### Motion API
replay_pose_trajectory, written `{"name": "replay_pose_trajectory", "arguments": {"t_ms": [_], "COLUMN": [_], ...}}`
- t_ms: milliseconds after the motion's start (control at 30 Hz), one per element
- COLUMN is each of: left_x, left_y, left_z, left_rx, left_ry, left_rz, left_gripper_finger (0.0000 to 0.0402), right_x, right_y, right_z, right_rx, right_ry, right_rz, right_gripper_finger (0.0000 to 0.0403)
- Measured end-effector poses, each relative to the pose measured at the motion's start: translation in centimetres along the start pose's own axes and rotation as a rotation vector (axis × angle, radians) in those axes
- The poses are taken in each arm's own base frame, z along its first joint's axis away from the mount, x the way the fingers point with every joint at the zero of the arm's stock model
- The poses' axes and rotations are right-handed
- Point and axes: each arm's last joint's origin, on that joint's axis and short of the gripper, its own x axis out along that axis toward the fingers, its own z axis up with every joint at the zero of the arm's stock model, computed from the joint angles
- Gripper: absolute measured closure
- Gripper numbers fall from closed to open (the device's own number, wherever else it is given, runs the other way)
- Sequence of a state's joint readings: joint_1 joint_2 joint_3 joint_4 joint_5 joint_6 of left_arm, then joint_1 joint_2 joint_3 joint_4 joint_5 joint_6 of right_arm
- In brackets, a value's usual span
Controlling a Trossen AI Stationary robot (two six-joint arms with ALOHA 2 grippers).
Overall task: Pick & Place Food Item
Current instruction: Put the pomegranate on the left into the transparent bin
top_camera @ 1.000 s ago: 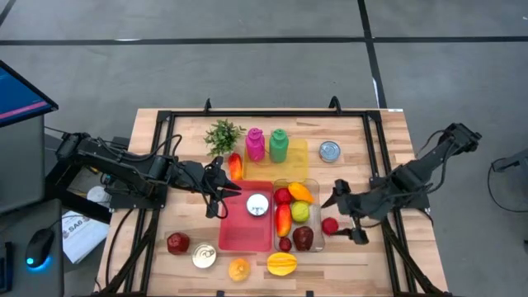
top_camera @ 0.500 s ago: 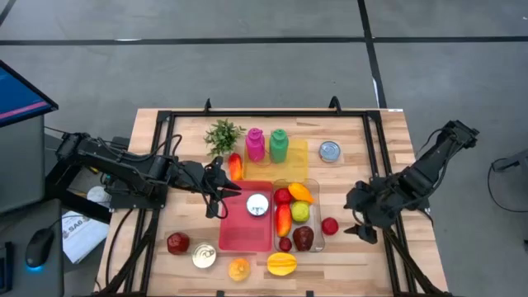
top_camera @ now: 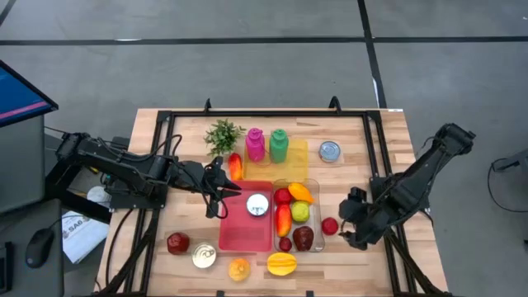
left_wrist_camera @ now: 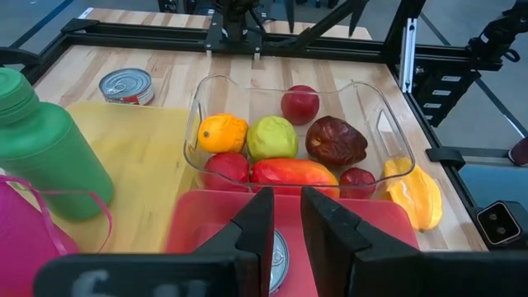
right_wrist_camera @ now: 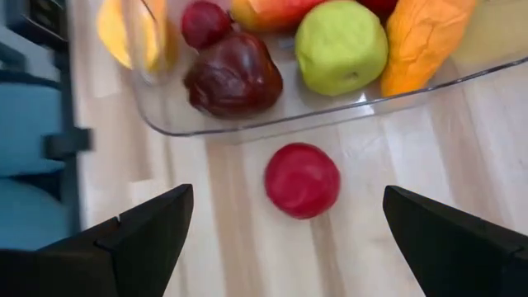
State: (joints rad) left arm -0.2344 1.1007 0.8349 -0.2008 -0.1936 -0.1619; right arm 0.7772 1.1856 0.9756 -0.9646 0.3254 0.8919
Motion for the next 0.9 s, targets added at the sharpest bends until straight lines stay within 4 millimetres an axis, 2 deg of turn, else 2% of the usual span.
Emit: {"name": "replay_pose_trajectory", "arguments": {"t_ms": [400, 900], "left_x": [0.0, 0.0], "left_y": [0.0, 0.0], "left_z": [0.0, 0.0], "left_rx": [0.0, 0.0], "left_ry": [0.0, 0.0], "left_rz": [0.0, 0.0], "left_gripper_finger": [0.0349, 0.0349], "right_x": [5.6, 8.9], "right_y": [1.3, 2.7], "right_z": [-0.4, -0.8], "right_rx": [-0.085, -0.144], "right_ry": [0.116, 0.167], "right_rz": [-0.247, -0.27], "right_gripper_finger": [0.0014, 0.0014]}}
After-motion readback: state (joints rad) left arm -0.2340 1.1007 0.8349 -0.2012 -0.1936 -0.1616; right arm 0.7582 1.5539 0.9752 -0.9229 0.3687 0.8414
